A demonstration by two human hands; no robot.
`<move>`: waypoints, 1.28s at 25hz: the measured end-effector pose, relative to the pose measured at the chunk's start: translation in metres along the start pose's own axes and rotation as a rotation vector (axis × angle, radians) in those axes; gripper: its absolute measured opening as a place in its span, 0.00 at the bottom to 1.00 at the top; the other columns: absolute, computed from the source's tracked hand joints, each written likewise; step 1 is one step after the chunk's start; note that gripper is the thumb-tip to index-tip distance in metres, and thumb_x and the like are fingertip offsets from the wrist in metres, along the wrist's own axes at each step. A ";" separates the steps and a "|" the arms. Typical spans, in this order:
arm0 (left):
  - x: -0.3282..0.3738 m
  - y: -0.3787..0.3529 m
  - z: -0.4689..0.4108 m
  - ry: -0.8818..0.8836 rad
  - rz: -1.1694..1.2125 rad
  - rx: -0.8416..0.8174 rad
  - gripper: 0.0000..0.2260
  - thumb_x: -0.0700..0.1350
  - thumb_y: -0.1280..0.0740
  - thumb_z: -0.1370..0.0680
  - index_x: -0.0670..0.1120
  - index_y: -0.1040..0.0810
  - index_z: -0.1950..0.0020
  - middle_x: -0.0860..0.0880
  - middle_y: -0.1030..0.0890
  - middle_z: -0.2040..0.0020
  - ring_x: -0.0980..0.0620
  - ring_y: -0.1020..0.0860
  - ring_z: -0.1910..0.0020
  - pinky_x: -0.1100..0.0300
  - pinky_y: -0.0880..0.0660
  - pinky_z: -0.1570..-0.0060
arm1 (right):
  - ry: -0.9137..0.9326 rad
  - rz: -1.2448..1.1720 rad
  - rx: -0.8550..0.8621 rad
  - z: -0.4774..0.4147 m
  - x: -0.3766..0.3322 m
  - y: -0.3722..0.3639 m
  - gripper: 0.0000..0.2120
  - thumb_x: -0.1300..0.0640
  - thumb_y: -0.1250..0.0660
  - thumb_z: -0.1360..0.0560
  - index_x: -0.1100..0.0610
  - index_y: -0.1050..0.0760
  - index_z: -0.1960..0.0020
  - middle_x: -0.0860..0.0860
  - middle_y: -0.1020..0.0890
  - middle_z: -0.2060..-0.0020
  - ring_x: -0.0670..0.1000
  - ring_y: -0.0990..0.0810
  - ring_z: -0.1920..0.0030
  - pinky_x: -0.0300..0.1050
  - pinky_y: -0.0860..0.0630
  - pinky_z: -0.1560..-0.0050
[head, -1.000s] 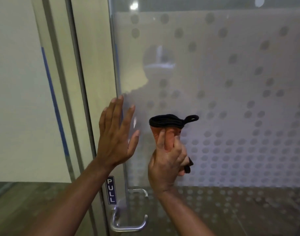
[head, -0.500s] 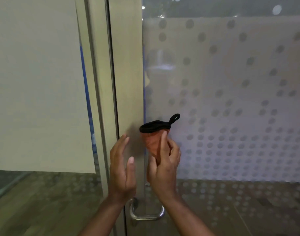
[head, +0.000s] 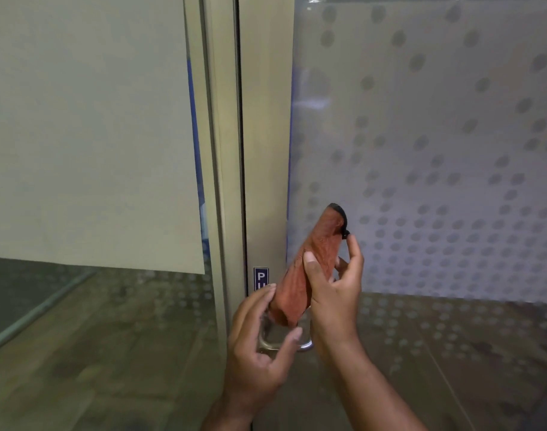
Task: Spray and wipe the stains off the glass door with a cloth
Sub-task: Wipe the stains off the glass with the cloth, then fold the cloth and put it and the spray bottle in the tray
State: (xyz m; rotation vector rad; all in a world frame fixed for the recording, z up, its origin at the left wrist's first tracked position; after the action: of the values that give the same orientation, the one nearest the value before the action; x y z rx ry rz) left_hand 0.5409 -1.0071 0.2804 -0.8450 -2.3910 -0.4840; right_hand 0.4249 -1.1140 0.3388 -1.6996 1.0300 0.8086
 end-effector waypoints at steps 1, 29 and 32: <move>0.005 0.005 0.004 0.015 0.000 0.038 0.28 0.46 0.21 0.24 0.38 0.21 0.27 0.43 0.18 0.30 0.48 0.19 0.28 0.62 0.23 0.30 | -0.032 -0.031 -0.021 0.007 -0.001 0.002 0.38 0.55 0.24 0.21 0.34 0.40 0.20 0.51 0.24 0.32 0.48 0.14 0.40 0.59 0.16 0.37; 0.299 0.099 0.292 0.589 -0.019 0.546 0.08 0.42 0.29 0.19 0.51 0.14 0.42 0.40 0.11 0.46 0.44 0.13 0.47 0.56 0.14 0.45 | -0.719 -0.106 -1.243 0.294 0.018 0.128 0.16 0.50 0.29 0.18 0.43 0.23 0.31 0.58 0.23 0.56 0.47 0.29 0.64 0.40 0.34 0.63; 0.336 0.126 0.331 0.619 -0.108 0.615 0.08 0.41 0.29 0.18 0.51 0.14 0.42 0.46 0.10 0.47 0.52 0.13 0.48 0.62 0.17 0.48 | -0.754 -0.047 -1.397 0.350 0.011 0.122 0.17 0.51 0.35 0.16 0.49 0.26 0.28 0.46 0.14 0.50 0.38 0.19 0.60 0.30 0.27 0.61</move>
State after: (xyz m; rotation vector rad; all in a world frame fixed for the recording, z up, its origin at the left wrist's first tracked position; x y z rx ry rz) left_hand 0.2799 -0.5960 0.2435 -0.2362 -1.8370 -0.0151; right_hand 0.2992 -0.8094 0.1689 -2.0859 -0.2705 2.2023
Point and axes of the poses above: each hand's wrist, its own z-axis away from the middle knuckle, its own y-axis out of the back of the hand, x = y × z, the point moved 6 cm from there along -z, towards the middle knuckle
